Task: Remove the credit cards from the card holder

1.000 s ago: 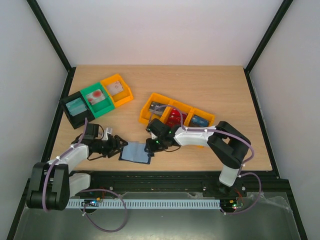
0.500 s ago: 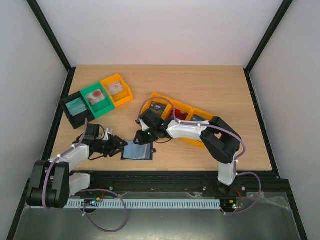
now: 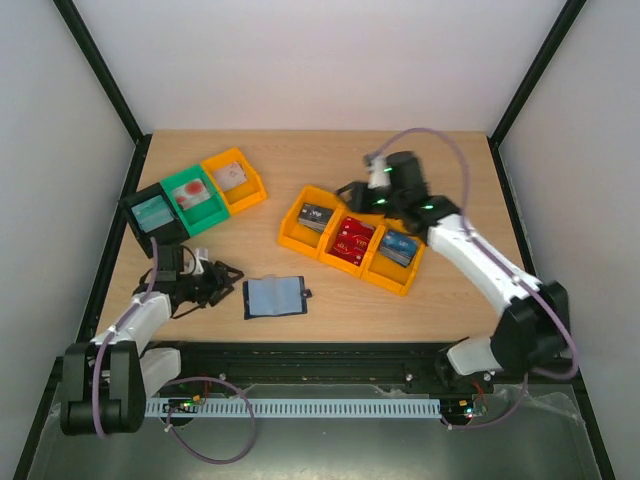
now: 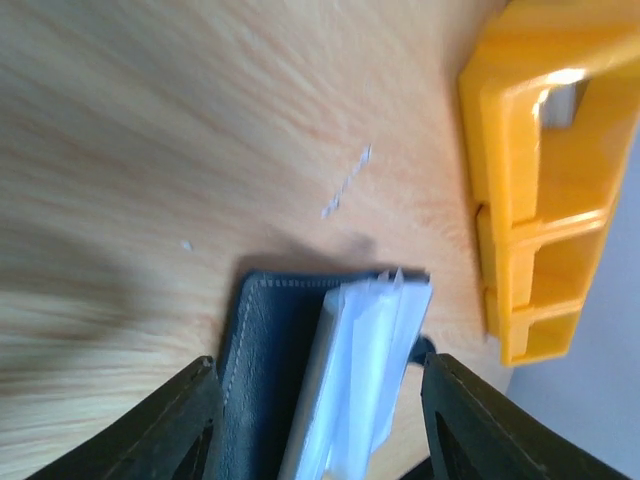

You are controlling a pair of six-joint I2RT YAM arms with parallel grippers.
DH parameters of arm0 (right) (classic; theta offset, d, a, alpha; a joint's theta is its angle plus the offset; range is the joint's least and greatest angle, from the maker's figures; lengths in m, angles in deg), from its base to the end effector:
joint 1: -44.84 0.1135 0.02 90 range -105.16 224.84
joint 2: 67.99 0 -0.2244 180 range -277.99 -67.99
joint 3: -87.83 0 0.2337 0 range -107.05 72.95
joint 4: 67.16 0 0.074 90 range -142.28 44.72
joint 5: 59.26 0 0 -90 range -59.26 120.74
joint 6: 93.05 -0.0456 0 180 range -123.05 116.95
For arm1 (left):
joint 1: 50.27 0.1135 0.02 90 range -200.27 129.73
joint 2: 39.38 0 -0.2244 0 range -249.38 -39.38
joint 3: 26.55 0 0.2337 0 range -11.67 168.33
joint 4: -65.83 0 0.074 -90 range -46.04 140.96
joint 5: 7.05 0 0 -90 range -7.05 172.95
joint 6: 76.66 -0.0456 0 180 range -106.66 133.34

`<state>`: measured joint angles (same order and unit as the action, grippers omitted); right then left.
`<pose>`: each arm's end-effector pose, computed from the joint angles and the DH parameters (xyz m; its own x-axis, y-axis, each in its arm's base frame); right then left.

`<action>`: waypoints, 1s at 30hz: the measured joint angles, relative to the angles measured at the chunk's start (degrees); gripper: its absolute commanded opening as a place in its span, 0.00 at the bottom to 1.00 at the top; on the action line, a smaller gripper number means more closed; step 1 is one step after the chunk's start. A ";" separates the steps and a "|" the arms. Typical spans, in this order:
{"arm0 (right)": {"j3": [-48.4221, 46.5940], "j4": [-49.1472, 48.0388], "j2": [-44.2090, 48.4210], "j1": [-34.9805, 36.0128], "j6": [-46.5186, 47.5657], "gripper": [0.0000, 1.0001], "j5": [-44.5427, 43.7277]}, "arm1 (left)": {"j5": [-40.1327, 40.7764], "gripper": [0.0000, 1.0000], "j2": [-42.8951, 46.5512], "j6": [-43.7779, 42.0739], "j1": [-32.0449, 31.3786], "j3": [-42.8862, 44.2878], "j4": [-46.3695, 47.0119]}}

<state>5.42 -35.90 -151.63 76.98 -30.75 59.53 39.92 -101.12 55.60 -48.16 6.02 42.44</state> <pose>0.2634 0.1914 0.2703 -0.7793 -0.0085 -0.6266 -0.5059 0.5985 0.6211 0.1841 -0.0244 0.1120 -0.8479 -0.5232 -0.0856 -0.2467 0.5323 -0.8098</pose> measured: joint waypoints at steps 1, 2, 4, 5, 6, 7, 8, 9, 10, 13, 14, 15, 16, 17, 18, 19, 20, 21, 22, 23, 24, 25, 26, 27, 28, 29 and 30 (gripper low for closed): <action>0.70 -0.09 2.91 -4.28 0.72 0.42 -0.22 | 0.39 0.59 0.70 -0.07 1.20 0.26 -0.22; 1.22 -0.04 4.81 -6.88 1.03 0.48 -0.57 | 0.90 0.63 1.31 -0.42 2.38 0.85 -0.76; 3.26 -0.44 9.44 -15.17 2.29 0.60 -1.49 | 2.08 0.71 1.92 -2.01 4.33 3.32 -2.08; 4.13 -0.48 11.10 -18.53 2.78 0.67 -2.12 | 2.69 0.75 1.99 -3.52 4.98 4.94 -2.43; 4.90 -0.52 12.48 -21.79 3.39 0.74 -2.69 | 3.80 0.79 1.95 -5.40 5.73 7.43 -2.99; 5.60 -0.76 13.51 -25.03 3.91 0.78 -3.15 | 4.98 0.82 1.75 -7.87 6.25 9.92 -3.37; 6.58 -1.51 14.34 -28.22 4.22 0.82 -3.45 | 6.64 0.85 1.27 -10.75 6.73 13.07 -3.65; 7.69 -2.43 15.10 -30.88 4.02 0.87 -3.87 | 7.80 0.86 0.76 -13.44 7.04 15.26 -3.74; 9.70 -4.42 16.15 -34.42 4.00 0.92 -4.00 | 9.53 0.89 -0.44 -17.07 7.58 18.71 -3.93; 16.22 -10.34 19.15 -41.18 2.73 0.99 -5.35 | 13.60 0.99 -3.82 -25.27 9.18 24.15 -2.58; 18.34 -12.44 20.06 -41.92 2.36 0.99 -6.19 | 14.91 0.99 -4.83 -27.30 9.86 24.65 -1.22; 20.28 -14.97 20.90 -42.07 2.36 0.99 -7.02 | 15.93 0.99 -5.40 -28.83 10.29 24.50 0.04; 23.06 -18.58 22.08 -42.03 2.29 0.99 -8.09 | 17.07 0.99 -5.60 -30.10 10.73 23.41 2.56; 26.51 -22.91 23.54 -42.03 2.27 0.99 -9.51 | 17.75 0.99 -5.51 -30.75 10.93 22.12 4.79; 29.53 -26.27 24.90 -41.97 2.27 0.99 -10.73 | 18.58 0.99 -5.05 -31.47 11.13 19.93 8.24; 32.57 -29.62 26.14 -41.90 2.27 0.99 -11.93 | 19.21 0.99 -4.50 -32.06 11.15 17.20 12.15; 36.17 -33.70 27.50 -41.90 2.43 0.99 -13.44 | 20.00 0.99 -3.82 -32.83 11.02 14.12 16.44; 39.58 -37.07 28.74 -41.90 2.67 0.99 -14.93 | 20.85 0.99 -3.08 -33.68 10.75 10.99 20.46; 43.01 -40.37 29.86 -41.90 3.04 0.99 -16.50 | 21.68 0.99 -2.64 -34.56 10.45 8.79 23.47; 45.46 -42.66 30.58 -41.90 3.34 0.99 -17.86 | 22.71 0.99 -2.38 -35.63 9.90 6.49 27.17; 47.71 -45.07 30.97 -41.90 3.87 0.99 -19.34 | 23.69 0.99 -2.38 -36.48 9.25 4.61 30.77; 49.72 -47.45 31.21 -41.90 4.50 0.99 -20.83 | 24.76 0.99 -2.60 -37.13 8.61 2.82 34.75; 51.54 -49.92 31.36 -41.90 5.11 0.99 -22.14 | 25.77 0.99 -2.99 -37.59 8.07 1.33 38.40; 53.31 -52.19 31.47 -41.90 5.84 0.99 -23.39 | 26.97 0.99 -3.91 -38.01 7.28 -0.72 43.69; 55.04 -54.75 31.47 -41.90 6.58 0.99 -24.41 | 28.22 0.99 -5.14 -38.25 6.45 -2.67 48.68; 56.54 -56.92 31.45 -41.90 7.19 0.99 -25.20 | 29.35 0.99 -6.47 -38.49 5.62 -4.35 52.72; 58.58 -60.19 31.43 -41.90 8.07 0.99 -26.21 | 30.58 0.99 -7.93 -38.77 4.70 -5.99 56.48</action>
<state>64.00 -96.10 -120.20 35.08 -22.69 33.33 70.50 -109.05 16.83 -43.46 0.03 98.92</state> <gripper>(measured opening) 0.987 0.991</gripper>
